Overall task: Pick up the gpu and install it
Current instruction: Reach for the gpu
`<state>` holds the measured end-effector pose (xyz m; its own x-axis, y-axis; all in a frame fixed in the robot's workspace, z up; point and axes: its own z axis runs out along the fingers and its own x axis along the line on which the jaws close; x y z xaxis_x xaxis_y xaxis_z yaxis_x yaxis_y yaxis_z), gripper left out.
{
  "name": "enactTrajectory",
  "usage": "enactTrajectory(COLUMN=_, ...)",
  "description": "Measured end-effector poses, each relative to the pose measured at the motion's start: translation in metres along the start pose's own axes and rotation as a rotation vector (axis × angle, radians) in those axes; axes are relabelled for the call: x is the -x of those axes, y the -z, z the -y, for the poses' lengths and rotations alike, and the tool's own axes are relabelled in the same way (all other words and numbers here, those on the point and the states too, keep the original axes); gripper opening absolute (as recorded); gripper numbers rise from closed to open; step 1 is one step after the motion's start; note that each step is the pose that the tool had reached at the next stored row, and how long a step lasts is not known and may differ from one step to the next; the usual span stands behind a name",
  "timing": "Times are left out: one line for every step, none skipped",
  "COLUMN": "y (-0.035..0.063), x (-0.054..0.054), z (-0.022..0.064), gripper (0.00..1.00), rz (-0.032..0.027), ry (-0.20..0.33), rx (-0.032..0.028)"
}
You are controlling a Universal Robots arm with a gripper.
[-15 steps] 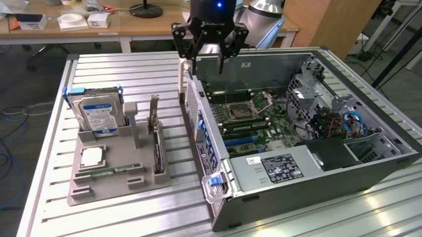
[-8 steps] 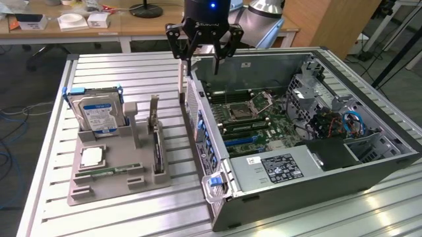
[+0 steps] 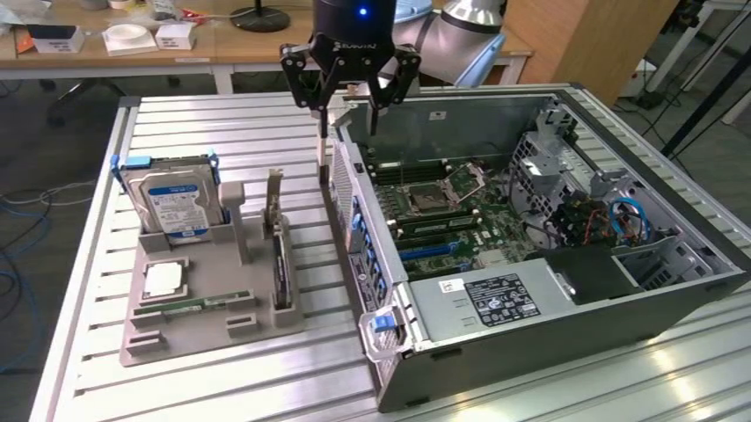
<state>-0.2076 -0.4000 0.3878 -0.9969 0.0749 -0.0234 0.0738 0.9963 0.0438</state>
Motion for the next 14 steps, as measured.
enactTrajectory(y=-0.0001, x=-0.0006, z=0.0001, gripper=0.61, rz=0.0000, ry=0.000, rx=0.0000)
enactTrajectory(y=-0.0002, x=-0.0012, z=0.0001, gripper=0.61, rz=-0.0001, ry=0.000, rx=-0.0001)
enactTrajectory(y=-0.0002, x=-0.0012, z=0.0001, gripper=0.61, rz=-0.0001, ry=0.000, rx=-0.0001)
enactTrajectory(y=-0.0002, x=-0.0012, z=0.0001, gripper=0.61, rz=-0.0001, ry=0.000, rx=-0.0001)
enactTrajectory(y=-0.0002, x=-0.0012, z=0.0001, gripper=0.61, rz=-0.0002, ry=0.000, rx=-0.0002)
enactTrajectory(y=-0.0002, x=-0.0013, z=0.0001, gripper=0.61, rz=-0.0001, ry=0.000, rx=-0.0001)
enactTrajectory(y=-0.0002, x=-0.0013, z=0.0001, gripper=0.61, rz=-0.0001, ry=0.000, rx=-0.0001)
enactTrajectory(y=-0.0002, x=-0.0014, z=0.0001, gripper=0.61, rz=-0.0001, ry=0.000, rx=-0.0001)
enactTrajectory(y=-0.0003, x=-0.0019, z=0.0002, gripper=0.61, rz=0.0000, ry=0.000, rx=-0.0001)
enactTrajectory(y=-0.0003, x=-0.0026, z=0.0003, gripper=0.61, rz=-0.0001, ry=0.000, rx=-0.0001)
enactTrajectory(y=-0.0003, x=-0.0034, z=0.0003, gripper=0.61, rz=-0.0002, ry=0.000, rx=-0.0002)
enactTrajectory(y=-0.0006, x=-0.0041, z=0.0003, gripper=0.61, rz=0.0000, ry=0.000, rx=0.0000)
enactTrajectory(y=-0.0007, x=-0.0047, z=0.0004, gripper=0.61, rz=0.0001, ry=0.000, rx=0.0000)
enactTrajectory(y=-0.0008, x=-0.0052, z=0.0004, gripper=0.61, rz=0.0000, ry=0.000, rx=0.0000)
